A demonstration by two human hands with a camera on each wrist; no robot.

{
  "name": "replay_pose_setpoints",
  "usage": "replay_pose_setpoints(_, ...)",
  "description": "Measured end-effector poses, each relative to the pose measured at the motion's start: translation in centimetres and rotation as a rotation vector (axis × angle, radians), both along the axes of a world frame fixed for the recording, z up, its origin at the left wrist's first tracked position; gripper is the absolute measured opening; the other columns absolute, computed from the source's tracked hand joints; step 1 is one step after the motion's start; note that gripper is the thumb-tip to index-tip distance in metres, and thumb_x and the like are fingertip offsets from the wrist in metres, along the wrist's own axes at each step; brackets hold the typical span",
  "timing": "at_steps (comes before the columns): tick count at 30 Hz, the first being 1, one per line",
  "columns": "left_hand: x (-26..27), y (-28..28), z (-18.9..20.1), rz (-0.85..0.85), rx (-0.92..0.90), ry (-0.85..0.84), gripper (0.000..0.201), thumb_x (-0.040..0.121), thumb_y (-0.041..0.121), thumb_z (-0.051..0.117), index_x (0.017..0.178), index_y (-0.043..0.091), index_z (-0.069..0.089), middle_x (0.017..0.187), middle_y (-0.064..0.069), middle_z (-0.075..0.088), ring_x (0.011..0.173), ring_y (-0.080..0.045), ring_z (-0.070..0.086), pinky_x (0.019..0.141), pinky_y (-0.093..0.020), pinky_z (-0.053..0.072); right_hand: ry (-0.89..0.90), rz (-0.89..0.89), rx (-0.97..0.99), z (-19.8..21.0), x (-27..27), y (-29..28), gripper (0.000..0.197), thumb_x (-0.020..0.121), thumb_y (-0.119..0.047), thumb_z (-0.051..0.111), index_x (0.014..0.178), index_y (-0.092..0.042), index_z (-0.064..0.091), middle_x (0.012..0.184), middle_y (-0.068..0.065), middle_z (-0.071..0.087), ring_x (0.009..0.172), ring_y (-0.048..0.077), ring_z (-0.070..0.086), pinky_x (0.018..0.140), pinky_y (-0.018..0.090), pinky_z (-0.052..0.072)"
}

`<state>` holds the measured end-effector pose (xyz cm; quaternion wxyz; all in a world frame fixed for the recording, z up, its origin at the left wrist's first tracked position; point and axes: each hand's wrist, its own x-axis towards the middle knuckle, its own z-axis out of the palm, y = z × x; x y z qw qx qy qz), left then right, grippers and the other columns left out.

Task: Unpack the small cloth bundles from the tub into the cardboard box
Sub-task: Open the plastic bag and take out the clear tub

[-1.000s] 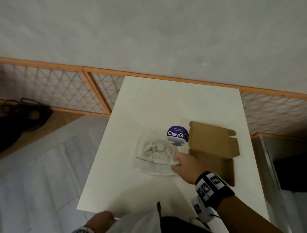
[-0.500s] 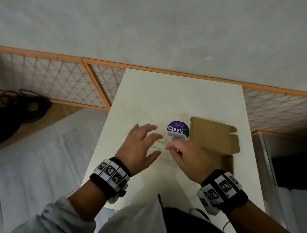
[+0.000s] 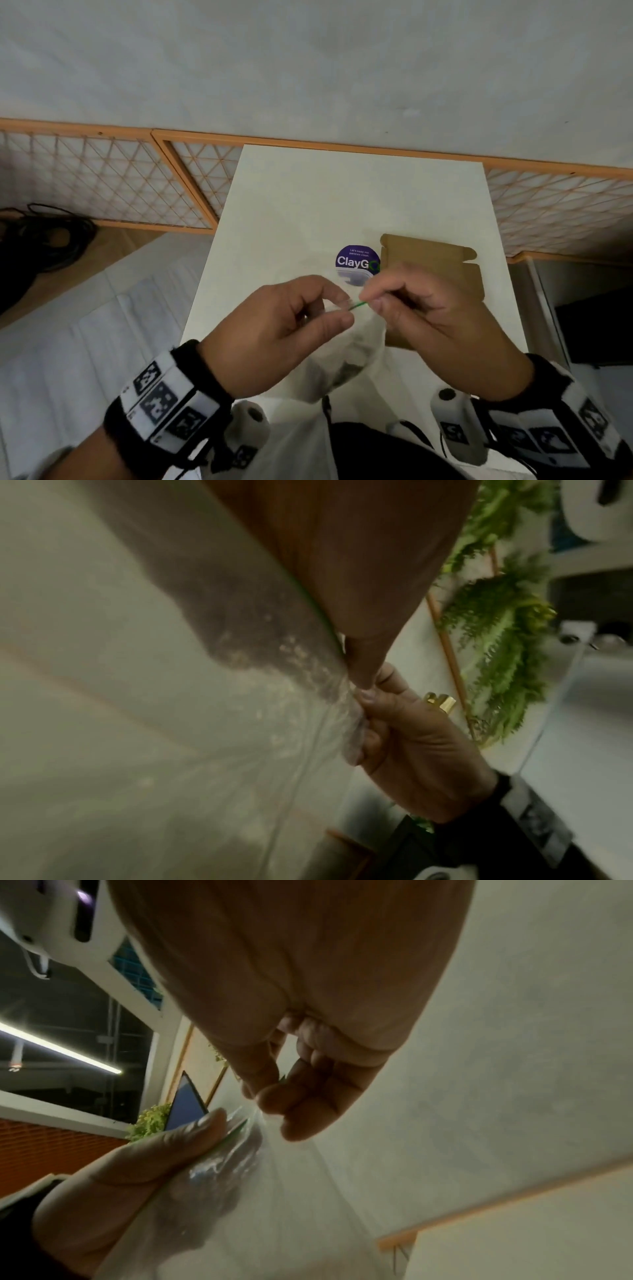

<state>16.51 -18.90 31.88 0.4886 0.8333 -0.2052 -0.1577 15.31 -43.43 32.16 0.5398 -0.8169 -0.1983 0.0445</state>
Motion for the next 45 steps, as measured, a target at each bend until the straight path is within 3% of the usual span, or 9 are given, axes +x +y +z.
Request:
replay_pose_setpoints(3,-0.3,-0.5,-3.0,-0.032,0.063,0.147,0.024,0.099,0.055,0.058,0.099,0.033,0.069,0.073,-0.005,0.059,0.066,-0.02,0.054,0.068,-0.04,0.048,0.185,-0.006,0.003,-3.1,-0.4,-0.1,0.02,0.105,-0.018,0.055,0.107,-0.028,0.072,0.091,-0.001,0.068,0.076,0.021,0.068,0.072,0.044,0.06)
replay_pose_setpoints(10,-0.6,-1.5,-11.4,-0.001,0.259,0.383,0.044,0.107,0.052,0.042,0.102,0.025,0.077,0.072,0.005,0.062,0.066,-0.006,0.057,0.079,-0.031,0.051,0.354,-0.055,-0.243,-11.8,-1.5,1.0,0.022,0.103,-0.015,0.054,0.097,-0.034,0.063,0.082,-0.007,0.071,0.079,0.009,0.073,0.078,0.05,0.059)
replay_pose_setpoints(15,-0.1,-2.7,-12.2,0.08,0.119,0.479,0.037,0.105,0.047,0.054,0.079,0.033,0.076,0.073,0.006,0.071,0.052,-0.002,0.047,0.059,-0.017,0.041,0.327,-0.208,-0.248,-12.9,-1.7,1.2,0.021,0.097,-0.013,0.058,0.092,-0.033,0.061,0.081,-0.007,0.069,0.067,0.011,0.063,0.064,0.034,0.053)
replay_pose_setpoints(18,0.6,-3.5,-12.2,0.087,0.093,0.48,0.024,0.099,0.036,0.067,0.088,0.017,0.077,0.07,0.008,0.069,0.045,-0.002,0.042,0.049,-0.013,0.036,0.379,-0.279,-0.185,-12.6,-1.9,1.0,0.014,0.098,-0.016,0.062,0.098,-0.03,0.06,0.08,-0.011,0.063,0.06,0.003,0.058,0.056,0.017,0.043)
replay_pose_setpoints(21,1.1,-4.1,-12.5,0.152,0.075,0.434,0.022,0.098,0.033,0.069,0.09,0.015,0.078,0.074,0.002,0.073,0.057,-0.009,0.052,0.057,-0.02,0.044,0.422,-0.432,-0.175,-12.0,-2.3,0.2,0.013,0.098,-0.035,0.067,0.099,-0.027,0.057,0.085,-0.006,0.068,0.072,0.004,0.067,0.065,0.026,0.057)
replay_pose_setpoints(25,1.4,-4.9,-12.5,0.172,0.035,0.384,0.017,0.096,0.031,0.071,0.086,0.019,0.077,0.08,0.001,0.078,0.072,-0.013,0.063,0.071,-0.027,0.052,0.7,-0.44,-0.114,-10.8,-2.2,-0.5,0.052,0.099,-0.059,0.057,0.097,-0.008,0.068,0.085,0.008,0.075,0.068,0.013,0.071,0.069,0.035,0.058)
replay_pose_setpoints(34,2.4,-6.6,-12.3,0.131,-0.047,0.508,0.022,0.095,0.02,0.071,0.081,0.004,0.076,0.078,-0.007,0.079,0.063,-0.018,0.055,0.064,-0.028,0.05,0.784,-0.432,0.079,-11.6,-0.7,-0.6,0.026,0.103,-0.022,0.061,0.096,0.002,0.067,0.078,0.007,0.069,0.07,0.018,0.066,0.066,0.034,0.052)
replay_pose_setpoints(41,3.3,-7.8,-12.5,0.188,-0.045,0.55,0.024,0.095,0.019,0.07,0.074,0.009,0.075,0.065,-0.005,0.071,0.059,-0.018,0.052,0.057,-0.024,0.046,0.771,-0.436,0.222,-11.7,-0.7,-1.5,0.015,0.103,-0.013,0.06,0.095,-0.002,0.067,0.094,0.017,0.078,0.088,0.022,0.076,0.087,0.039,0.058)
replay_pose_setpoints(45,4.7,-7.6,-12.1,0.22,-0.062,0.548,0.021,0.098,0.016,0.067,0.08,0.009,0.075,0.07,-0.006,0.07,0.055,-0.012,0.054,0.058,-0.021,0.047,0.751,-0.409,0.203,-11.2,-1.0,-1.9,0.02,0.103,-0.008,0.057,0.083,-0.01,0.061,0.089,0.008,0.079,0.093,0.027,0.079,0.082,0.036,0.056)
